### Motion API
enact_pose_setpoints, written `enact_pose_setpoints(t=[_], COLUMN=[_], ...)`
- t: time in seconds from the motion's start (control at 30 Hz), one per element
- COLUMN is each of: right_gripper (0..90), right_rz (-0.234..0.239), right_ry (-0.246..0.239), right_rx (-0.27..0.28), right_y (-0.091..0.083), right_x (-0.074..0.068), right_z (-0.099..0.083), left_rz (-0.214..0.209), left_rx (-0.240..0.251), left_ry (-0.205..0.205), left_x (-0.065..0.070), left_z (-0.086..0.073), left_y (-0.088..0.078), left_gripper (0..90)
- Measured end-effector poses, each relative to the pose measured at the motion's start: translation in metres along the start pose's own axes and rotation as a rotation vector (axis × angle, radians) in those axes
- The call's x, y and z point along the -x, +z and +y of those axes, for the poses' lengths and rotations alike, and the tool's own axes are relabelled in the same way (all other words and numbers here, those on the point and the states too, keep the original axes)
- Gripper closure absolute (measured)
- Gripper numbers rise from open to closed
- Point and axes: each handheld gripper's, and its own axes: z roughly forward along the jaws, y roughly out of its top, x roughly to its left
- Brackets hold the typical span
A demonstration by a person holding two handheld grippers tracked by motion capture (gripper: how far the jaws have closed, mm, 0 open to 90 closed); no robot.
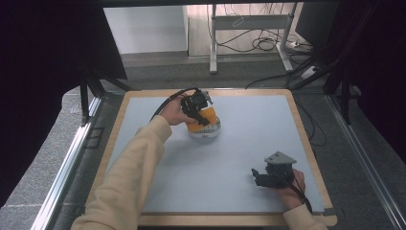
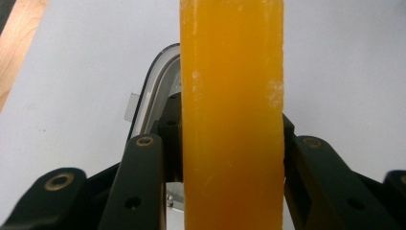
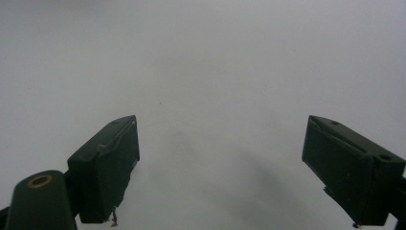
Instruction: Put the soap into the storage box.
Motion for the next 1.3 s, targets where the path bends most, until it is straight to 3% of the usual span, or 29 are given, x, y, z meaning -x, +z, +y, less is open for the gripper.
enact_pose_setpoints(t=[0.27, 0.47, 0.6, 0.8, 0.97, 1.3], right_gripper=[13.0, 13.0, 13.0, 13.0, 13.0, 13.0], right_rz=[-0.001, -0.001, -0.006, -0.007, -0.008, -0.010], right_ry=[0.004, 0.004, 0.013, 0.014, 0.018, 0.016], right_rx=[-0.004, -0.006, -0.006, -0.010, -0.011, -0.011], right_y=[0.001, 0.001, 0.001, 0.002, 0.002, 0.002], right_x=[0.001, 0.001, 0.003, 0.003, 0.005, 0.005], right_z=[-0.001, -0.001, -0.001, -0.002, -0.002, -0.002], left_rz=[-0.014, -0.020, -0.041, -0.044, -0.068, -0.072], left_rx=[-0.021, -0.020, -0.043, -0.057, -0.063, -0.093], left_ry=[0.032, 0.033, 0.081, 0.091, 0.109, 0.125], left_x=[-0.007, -0.012, -0.015, -0.018, -0.017, -0.016], left_z=[0.006, 0.007, 0.005, 0.006, 0.008, 0.005], left_y=[0.008, 0.016, 0.024, 0.029, 0.033, 0.043], left_gripper=[61.9, 61.9, 61.9, 61.9, 61.9, 61.8])
